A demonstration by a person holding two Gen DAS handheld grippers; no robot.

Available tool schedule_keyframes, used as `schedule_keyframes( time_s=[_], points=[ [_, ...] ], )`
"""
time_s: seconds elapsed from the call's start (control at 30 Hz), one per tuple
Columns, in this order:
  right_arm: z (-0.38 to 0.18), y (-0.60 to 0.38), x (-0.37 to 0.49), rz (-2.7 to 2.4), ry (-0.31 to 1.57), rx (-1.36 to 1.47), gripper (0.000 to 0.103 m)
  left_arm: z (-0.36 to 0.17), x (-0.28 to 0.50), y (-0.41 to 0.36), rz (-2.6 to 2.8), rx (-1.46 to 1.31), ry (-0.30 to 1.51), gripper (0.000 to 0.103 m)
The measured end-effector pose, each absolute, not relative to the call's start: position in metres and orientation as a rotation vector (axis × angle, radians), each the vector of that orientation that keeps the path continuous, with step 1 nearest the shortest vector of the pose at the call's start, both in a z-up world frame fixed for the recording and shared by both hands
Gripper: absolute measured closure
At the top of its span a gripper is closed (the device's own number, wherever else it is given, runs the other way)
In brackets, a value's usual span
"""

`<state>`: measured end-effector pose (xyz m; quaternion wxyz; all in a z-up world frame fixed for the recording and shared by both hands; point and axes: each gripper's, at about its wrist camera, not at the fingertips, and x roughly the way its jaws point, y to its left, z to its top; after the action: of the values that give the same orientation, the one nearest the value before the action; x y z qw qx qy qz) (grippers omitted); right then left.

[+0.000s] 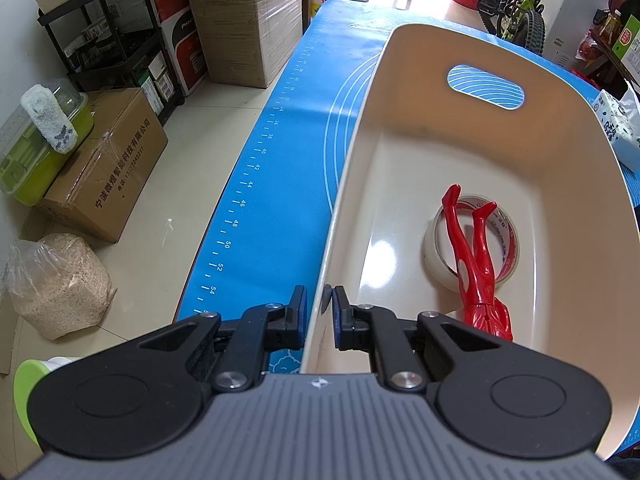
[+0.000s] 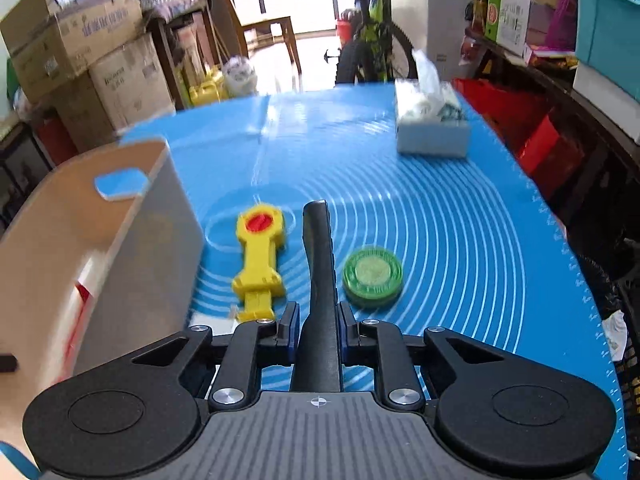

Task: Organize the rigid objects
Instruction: 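Carry the black remote with the right gripper and drop it into the basket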

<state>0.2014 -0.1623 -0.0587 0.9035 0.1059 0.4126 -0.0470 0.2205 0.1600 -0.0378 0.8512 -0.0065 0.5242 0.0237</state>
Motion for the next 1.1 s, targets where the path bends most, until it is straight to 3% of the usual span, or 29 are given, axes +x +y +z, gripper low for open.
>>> schedule_keyframes(
  time_s=[0.5,1.1],
  points=[
    [0.037,-0.095,0.206,0.159,0.638,0.218,0.074,-0.038,0.220,0.160,0.050,-0.012,1.104,0.088],
    [-0.021,0.015,0.227,0.309,0.847,0.099,0.074,-0.039,0.220,0.159,0.048,-0.013,1.104,0.088]
  ],
)
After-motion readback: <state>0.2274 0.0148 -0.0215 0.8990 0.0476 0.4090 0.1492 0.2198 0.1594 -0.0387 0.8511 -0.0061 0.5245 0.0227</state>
